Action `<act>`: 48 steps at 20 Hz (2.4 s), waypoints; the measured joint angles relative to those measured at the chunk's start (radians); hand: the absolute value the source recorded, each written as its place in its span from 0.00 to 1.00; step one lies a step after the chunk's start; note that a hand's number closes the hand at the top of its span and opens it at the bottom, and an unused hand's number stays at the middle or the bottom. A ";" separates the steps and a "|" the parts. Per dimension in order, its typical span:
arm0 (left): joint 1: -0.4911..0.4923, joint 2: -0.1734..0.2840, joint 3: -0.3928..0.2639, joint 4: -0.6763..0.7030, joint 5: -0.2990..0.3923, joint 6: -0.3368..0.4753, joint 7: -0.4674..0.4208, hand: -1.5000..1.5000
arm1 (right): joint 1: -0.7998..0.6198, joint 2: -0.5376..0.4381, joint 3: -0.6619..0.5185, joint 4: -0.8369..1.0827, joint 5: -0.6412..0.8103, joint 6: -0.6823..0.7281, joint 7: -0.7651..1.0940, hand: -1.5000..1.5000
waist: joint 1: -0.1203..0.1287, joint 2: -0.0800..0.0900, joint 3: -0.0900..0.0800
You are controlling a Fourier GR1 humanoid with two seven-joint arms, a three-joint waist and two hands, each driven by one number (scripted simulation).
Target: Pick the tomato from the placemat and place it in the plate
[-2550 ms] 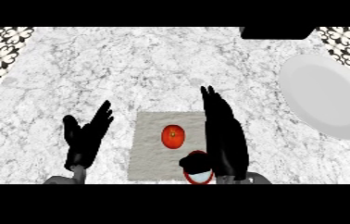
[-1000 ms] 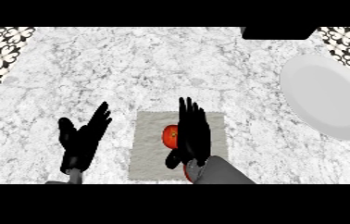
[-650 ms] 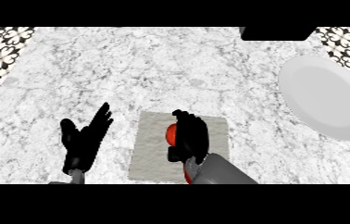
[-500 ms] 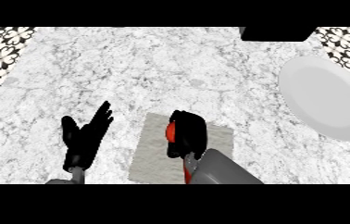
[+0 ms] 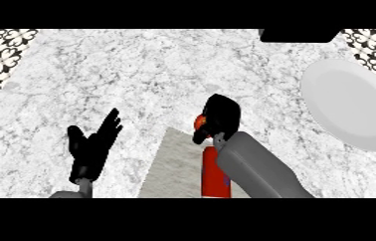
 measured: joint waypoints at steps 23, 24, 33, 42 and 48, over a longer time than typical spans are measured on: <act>-0.033 -0.002 -0.031 -0.027 -0.013 -0.015 0.029 0.50 | -0.404 -0.406 -0.514 0.479 0.475 -0.345 0.135 1.00 | 0.068 0.029 0.001; -0.033 0.000 -0.027 -0.026 -0.011 -0.014 0.030 0.50 | -0.398 -0.411 -0.528 0.483 0.494 -0.371 0.135 1.00 | 0.064 0.028 0.002; -0.017 0.001 -0.014 -0.021 -0.010 -0.005 0.027 0.50 | -0.306 -0.461 -0.660 0.547 0.678 -0.559 0.162 1.00 | 0.029 0.020 0.002; -0.002 -0.004 -0.006 -0.025 -0.008 0.004 0.024 0.50 | -0.151 -0.517 -0.833 0.575 0.812 -0.729 0.179 1.00 | 0.010 0.015 0.003; 0.014 -0.007 -0.011 -0.039 -0.010 0.005 0.025 0.50 | -0.054 -0.528 -0.961 0.574 0.866 -0.851 0.176 1.00 | 0.009 0.012 0.004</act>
